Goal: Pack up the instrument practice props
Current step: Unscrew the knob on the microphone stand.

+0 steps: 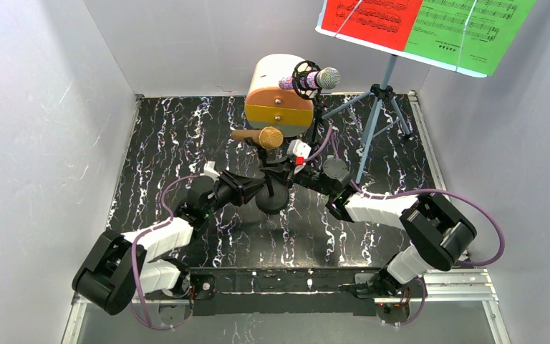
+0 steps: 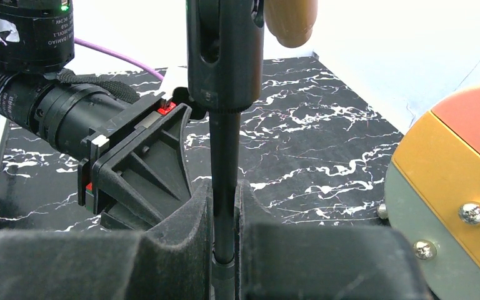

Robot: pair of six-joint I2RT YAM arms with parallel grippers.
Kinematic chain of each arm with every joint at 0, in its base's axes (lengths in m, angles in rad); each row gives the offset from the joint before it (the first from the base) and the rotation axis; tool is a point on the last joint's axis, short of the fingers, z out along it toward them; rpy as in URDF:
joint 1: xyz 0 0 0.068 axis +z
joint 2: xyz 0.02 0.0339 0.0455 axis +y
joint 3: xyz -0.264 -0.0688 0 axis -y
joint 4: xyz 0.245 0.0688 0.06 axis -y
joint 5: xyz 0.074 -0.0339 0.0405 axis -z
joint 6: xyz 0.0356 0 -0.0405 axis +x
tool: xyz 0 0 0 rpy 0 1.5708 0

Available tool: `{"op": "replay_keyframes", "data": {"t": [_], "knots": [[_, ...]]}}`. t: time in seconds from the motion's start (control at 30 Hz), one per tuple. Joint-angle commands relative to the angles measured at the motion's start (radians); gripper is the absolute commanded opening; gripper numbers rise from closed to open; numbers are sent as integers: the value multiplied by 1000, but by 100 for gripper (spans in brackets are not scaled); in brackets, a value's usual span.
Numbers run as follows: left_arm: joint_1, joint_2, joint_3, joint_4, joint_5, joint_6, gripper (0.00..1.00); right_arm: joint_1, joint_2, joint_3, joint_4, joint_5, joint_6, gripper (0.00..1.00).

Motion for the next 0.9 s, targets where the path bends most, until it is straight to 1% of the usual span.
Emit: {"op": "replay_keyframes", "data": {"t": [0.0, 0.07, 0.13, 0.2, 0.27, 0.33, 0.43, 0.5, 0.57, 0.67, 0.87], "knots": [[-7, -13, -3, 28, -9, -84, 19, 36, 40, 6, -60, -32, -5, 1], [-3, -24, 25, -14, 3, 6, 32, 35, 43, 8, -62, -32, -4, 1], [1, -36, 63, -84, 7, 117, 40, 36, 43, 7, -60, -33, -2, 1], [4, -53, 95, -181, -2, 207, 46, 36, 42, 7, -59, -30, -2, 1], [18, -69, 110, -240, 4, 259, 49, 36, 41, 7, -59, -24, -2, 1], [30, -85, 109, -268, 15, 281, 50, 36, 40, 7, -59, -21, -2, 1], [35, -119, 91, -294, -8, 290, 50, 36, 39, 7, -57, -19, -3, 1], [35, -130, 63, -251, -20, 252, 47, 36, 41, 7, -56, -19, -2, 1], [35, -131, 44, -218, -23, 214, 42, 36, 44, 9, -54, -23, 1, 1], [35, -118, 43, -202, -6, 208, 39, 35, 46, 9, -51, -24, 3, 1], [35, -121, 25, -187, 21, 213, 44, 36, 48, 10, -52, -24, 3, 1]]}}
